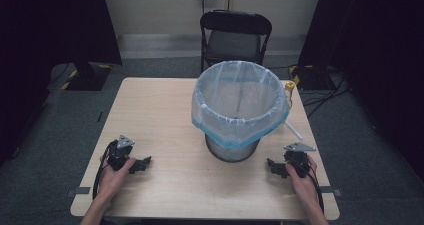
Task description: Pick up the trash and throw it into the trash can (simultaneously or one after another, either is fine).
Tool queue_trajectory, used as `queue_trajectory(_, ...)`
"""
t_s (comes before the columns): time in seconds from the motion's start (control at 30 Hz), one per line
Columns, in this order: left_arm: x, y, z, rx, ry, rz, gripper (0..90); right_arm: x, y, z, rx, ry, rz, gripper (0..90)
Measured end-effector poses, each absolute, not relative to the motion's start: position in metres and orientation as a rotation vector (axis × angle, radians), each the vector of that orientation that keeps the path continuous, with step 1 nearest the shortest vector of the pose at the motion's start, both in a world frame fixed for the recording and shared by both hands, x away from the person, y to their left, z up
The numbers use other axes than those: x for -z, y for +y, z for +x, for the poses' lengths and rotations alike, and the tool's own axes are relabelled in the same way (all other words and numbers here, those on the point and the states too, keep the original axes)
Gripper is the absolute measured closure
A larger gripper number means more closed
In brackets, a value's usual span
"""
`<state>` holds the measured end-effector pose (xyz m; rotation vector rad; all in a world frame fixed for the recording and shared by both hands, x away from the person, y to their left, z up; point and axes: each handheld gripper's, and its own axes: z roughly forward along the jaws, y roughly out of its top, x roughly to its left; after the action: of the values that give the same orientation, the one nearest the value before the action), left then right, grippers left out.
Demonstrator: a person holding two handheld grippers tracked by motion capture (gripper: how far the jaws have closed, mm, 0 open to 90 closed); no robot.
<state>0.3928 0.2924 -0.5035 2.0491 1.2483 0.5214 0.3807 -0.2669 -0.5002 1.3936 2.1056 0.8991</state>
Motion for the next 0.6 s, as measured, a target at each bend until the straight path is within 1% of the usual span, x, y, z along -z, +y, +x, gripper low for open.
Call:
queue_trajectory(0.23,0.5036,0.2924,0.3929,-0.521,1.248,2.049,0.3,0.5002,-0.2668,0.3807,-0.899,2.106,1.394,10.4)
queue_trajectory(0.43,0.5036,0.2925,0.3929,-0.521,1.248,2.049,0.3,0.4991,-0.2662,0.3797,-0.895,2.107,1.392,13.0)
queue_trajectory(0.6,0.5034,0.2923,0.3924,-0.528,1.255,2.049,0.3,0.4969,-0.2685,0.3795,-0.893,2.091,1.402,19.8)
